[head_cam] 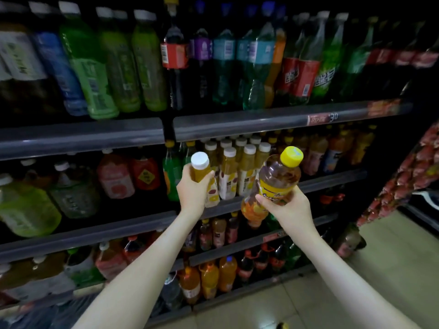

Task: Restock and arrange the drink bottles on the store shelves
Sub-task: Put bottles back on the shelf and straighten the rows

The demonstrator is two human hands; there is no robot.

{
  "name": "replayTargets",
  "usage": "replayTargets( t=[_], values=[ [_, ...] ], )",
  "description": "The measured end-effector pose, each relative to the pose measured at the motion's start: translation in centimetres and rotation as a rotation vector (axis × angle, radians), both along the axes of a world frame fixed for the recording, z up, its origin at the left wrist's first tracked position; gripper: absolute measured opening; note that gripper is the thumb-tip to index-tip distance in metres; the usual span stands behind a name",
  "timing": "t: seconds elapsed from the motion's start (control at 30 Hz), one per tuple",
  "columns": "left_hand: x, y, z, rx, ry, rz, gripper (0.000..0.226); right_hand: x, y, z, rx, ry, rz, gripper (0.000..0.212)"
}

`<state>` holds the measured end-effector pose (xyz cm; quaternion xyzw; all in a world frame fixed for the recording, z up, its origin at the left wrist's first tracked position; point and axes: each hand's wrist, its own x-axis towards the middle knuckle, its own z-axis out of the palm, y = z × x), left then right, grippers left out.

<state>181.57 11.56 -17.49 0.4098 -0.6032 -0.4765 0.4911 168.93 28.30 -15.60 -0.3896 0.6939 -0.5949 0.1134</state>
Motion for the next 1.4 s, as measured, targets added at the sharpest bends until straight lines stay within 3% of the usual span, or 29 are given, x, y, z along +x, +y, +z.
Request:
replayTargets(
  t=[0.4, 0.57, 0.77, 0.97, 1.07, 1.2, 1.4],
  values=[
    [-7.6, -4.4, -4.0, 0.012, -0.146, 0.071, 0.031, -8.0, -2.7, -0.6, 0.038, 0.012, 0.165, 0.058],
    [-9.6, -6.1, -5.2, 0.011, -0.236, 0.083, 0.031, -10.7, -2.2, -1.0, 0.096, -0.013, 0.272, 0.055],
    [-10.3, -7.4, -6.2, -0.005, -0.413, 0.071, 0.048, -13.9, -1.6, -1.6, 0.177, -0.031, 0.357, 0.052],
    [-9.2, -3.2, -8.3, -0.012, -0.587, 0.041, 0.069, -15.6, -1.9, -3.5, 0.256, -0.048, 0.441, 0.049],
    [-7.5, 1.2, -8.6, 0.047, -0.632, -0.099, 0.052, -14.7, -3.4, -4.7, 0.289, -0.095, 0.519, 0.045],
    [-2.2, 5.0, -6.6, 0.174, -0.457, -0.147, 0.024, -10.7, -5.7, -5.6, 0.307, -0.128, 0.641, 0.040],
    [7.9, 9.1, -1.9, 0.196, -0.313, -0.063, 0.032, 0.2, -7.6, -3.9, 0.258, -0.117, 0.882, 0.035]
  ],
)
